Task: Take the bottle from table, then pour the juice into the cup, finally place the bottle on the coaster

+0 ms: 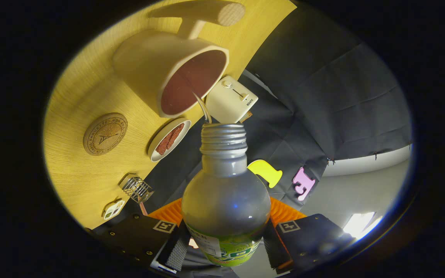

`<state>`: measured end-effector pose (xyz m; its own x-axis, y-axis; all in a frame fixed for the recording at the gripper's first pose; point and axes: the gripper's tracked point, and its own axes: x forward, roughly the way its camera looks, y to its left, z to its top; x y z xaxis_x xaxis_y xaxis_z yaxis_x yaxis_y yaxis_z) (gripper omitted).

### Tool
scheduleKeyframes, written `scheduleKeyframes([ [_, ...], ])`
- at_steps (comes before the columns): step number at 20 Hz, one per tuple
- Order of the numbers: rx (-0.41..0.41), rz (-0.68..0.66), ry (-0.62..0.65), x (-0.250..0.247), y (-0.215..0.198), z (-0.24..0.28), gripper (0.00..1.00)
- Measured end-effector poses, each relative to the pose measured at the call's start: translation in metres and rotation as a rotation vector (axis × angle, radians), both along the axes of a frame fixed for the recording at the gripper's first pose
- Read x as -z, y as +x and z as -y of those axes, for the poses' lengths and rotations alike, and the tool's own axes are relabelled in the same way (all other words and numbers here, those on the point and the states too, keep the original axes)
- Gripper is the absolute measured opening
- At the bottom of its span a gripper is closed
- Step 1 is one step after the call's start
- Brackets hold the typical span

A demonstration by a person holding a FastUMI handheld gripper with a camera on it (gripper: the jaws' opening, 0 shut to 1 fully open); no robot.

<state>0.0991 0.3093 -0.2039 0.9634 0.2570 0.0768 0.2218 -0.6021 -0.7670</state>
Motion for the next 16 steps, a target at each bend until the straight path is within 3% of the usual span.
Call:
scheduleKeyframes([
  [16,-0.02,-0.019,-0.02,0.015,-0.003,-0.008,0.8],
])
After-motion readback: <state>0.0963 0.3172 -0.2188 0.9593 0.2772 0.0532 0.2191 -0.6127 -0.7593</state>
